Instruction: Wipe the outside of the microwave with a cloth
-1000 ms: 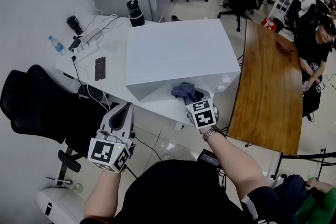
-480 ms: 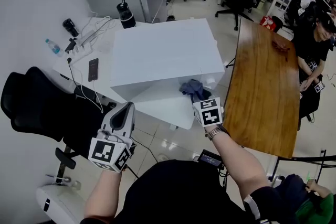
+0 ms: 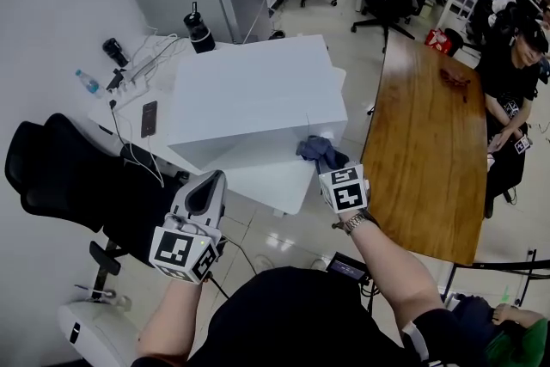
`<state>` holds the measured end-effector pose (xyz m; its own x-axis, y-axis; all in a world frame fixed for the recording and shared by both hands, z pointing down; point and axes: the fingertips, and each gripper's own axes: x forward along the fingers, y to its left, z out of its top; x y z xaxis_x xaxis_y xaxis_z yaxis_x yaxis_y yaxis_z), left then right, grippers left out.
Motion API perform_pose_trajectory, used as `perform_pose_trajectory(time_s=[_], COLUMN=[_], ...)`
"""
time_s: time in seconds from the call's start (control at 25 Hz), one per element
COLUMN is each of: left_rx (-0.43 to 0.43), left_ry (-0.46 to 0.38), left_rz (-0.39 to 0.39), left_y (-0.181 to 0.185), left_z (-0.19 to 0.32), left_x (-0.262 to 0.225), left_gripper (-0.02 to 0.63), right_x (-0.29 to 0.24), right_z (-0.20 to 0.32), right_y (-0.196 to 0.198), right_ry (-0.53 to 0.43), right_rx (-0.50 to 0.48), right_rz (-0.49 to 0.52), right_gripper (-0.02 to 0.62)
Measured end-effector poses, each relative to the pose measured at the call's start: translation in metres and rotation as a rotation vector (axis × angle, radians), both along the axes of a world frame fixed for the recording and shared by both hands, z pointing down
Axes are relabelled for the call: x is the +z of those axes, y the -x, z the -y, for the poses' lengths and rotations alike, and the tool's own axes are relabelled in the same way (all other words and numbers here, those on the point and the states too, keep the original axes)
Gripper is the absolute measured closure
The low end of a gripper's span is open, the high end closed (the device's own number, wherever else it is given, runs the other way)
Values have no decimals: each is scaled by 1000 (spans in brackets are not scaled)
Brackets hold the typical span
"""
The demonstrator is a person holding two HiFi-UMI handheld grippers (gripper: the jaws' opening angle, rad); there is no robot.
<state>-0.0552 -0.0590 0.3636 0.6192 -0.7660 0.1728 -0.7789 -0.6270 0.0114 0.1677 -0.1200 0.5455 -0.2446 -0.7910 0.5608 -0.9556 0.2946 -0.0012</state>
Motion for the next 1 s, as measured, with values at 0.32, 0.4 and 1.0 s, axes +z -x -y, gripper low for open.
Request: perform_pose_trajectory(time_s=[0.32, 0.4, 1.0], left_rx=[11, 9, 120], left_ry=[9, 12, -1], left_rz=[8, 4, 7], left_y=[-36, -44, -122], left_z=[-17, -21, -59], left_x=[4, 5, 8], left_gripper=[601, 601, 601], right_x=[-11, -18, -98], right_z=[-6, -9, -68], right_y=[-41, -51, -70], right_ry=[-17, -32, -177], right_rx=[25, 30, -110], right_rz=[4, 7, 123], right_gripper=[532, 532, 531])
